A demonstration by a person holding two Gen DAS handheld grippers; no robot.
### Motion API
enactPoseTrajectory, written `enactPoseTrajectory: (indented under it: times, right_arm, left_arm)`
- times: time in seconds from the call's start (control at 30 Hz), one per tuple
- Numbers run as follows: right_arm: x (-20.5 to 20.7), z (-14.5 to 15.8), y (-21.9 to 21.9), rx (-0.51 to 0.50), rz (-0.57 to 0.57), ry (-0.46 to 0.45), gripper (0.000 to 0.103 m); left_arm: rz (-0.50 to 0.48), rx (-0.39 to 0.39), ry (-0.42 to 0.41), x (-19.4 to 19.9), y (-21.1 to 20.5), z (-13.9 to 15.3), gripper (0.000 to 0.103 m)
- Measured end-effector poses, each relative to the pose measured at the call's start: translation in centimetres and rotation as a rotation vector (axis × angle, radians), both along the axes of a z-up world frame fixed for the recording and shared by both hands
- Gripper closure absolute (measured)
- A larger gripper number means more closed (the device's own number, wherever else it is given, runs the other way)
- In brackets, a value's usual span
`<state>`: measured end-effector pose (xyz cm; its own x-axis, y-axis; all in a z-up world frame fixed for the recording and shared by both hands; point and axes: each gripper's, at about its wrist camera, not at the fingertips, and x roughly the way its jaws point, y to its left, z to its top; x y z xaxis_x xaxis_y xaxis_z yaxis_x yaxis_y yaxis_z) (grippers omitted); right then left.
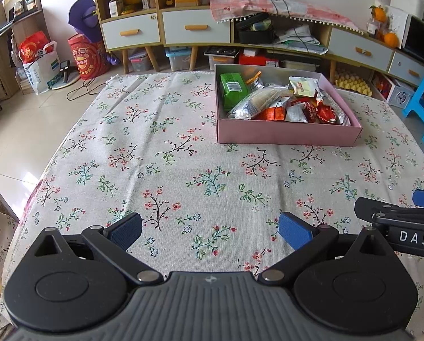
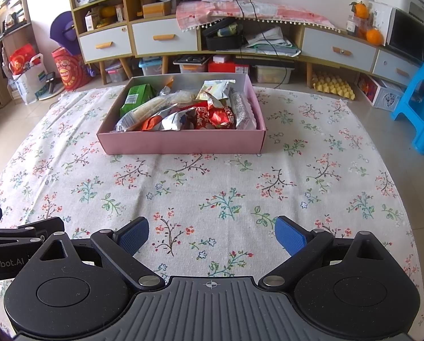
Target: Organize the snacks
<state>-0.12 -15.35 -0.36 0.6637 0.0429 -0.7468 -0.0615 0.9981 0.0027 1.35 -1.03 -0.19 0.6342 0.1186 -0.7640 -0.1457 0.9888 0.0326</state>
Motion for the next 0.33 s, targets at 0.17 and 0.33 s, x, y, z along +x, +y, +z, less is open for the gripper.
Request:
enactPoseTrajectory:
  times: [0.17,0.33]
  right_arm:
    - [0.03,0.0,-0.04,0.0,0.001,0.0,0.006]
    - [0.02,-0.01,-0.02,0.0,0.0,0.001,0.006]
  left_arm:
    - [-0.003,-0.004,0.004,0.04,0.02,0.1,0.0]
    - [-0.005,-0.005,0.008,0.06,0.03,0.03,0.0]
